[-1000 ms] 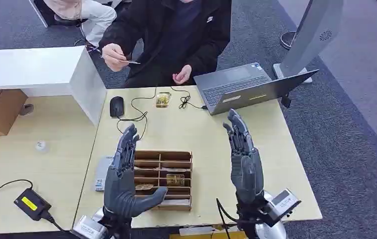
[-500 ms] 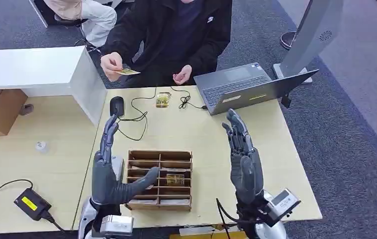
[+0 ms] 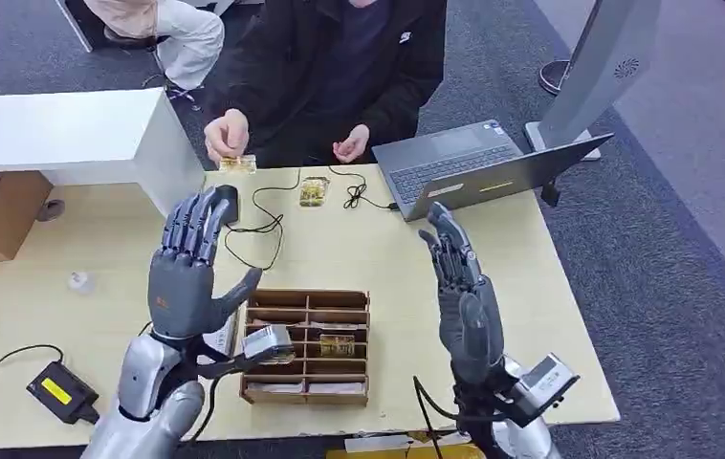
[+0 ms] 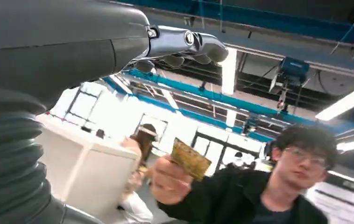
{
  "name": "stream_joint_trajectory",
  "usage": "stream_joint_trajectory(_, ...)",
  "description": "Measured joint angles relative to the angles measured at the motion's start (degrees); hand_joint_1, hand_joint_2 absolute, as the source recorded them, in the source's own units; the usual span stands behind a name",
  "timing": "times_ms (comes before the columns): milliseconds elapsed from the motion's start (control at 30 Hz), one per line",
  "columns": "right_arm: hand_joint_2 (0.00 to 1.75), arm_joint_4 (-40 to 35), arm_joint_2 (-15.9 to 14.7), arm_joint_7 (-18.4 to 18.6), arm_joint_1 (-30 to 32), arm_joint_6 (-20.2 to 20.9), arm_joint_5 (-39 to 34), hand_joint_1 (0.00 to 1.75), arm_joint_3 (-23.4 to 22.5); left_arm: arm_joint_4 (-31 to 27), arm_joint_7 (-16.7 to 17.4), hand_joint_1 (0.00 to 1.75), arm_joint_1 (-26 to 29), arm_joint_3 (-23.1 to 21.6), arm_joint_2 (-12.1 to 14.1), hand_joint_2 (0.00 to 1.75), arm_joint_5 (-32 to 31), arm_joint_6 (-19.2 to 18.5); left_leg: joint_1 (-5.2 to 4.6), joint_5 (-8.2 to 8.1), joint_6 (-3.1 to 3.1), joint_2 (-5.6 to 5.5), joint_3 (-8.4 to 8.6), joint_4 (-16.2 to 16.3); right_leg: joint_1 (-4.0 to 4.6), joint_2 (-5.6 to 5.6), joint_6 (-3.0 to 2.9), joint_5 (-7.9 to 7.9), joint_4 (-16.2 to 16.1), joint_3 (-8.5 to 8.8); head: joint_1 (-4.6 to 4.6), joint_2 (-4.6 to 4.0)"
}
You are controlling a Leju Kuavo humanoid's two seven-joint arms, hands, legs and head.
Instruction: Pass the card to the sensor for recognition and then transmit it.
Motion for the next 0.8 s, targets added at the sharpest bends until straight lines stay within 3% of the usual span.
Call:
stream_joint_trajectory(367,0.00,1.05,0.00,0.44,-1.60,1.12,-0.96,0.00,0.48,10.95,4.15,0.00,-7.45,0.44,4.24,1.75,-7.65,0.02,0.00,0.00,0.00,0.00,0.00,0.00,0.00,0.00,0.00,0.00,0.01,0.00,0.02,0.00)
stream_joint_trajectory(633,0.00,1.75,0.00,0.48,-2.18,1.20,-1.11,0.00,0.85,15.46,5.80,0.00,-10.73,0.42,5.25,1.75,-10.65,0.02,0.00,0.00,0.00,0.00,0.00,0.00,0.00,0.01,0.00,0.00,0.00,-0.01,0.00,0.00)
stream_joint_trajectory(667,0.00,1.86,0.00,0.50,-2.24,1.20,-1.14,0.00,0.85,15.76,5.92,1.75,-10.99,0.42,5.25,1.75,-10.93,0.02,0.00,0.00,0.00,0.01,0.01,0.00,0.00,0.01,0.00,0.00,0.00,-0.01,0.02,0.00)
stream_joint_trajectory(800,0.00,1.94,0.00,0.50,-2.36,1.18,-1.22,0.00,0.85,16.97,6.01,1.75,-11.84,0.39,5.18,1.75,-11.52,0.02,0.00,0.00,-0.01,0.01,0.01,0.01,0.00,0.01,0.00,0.00,0.00,-0.01,0.02,0.00)
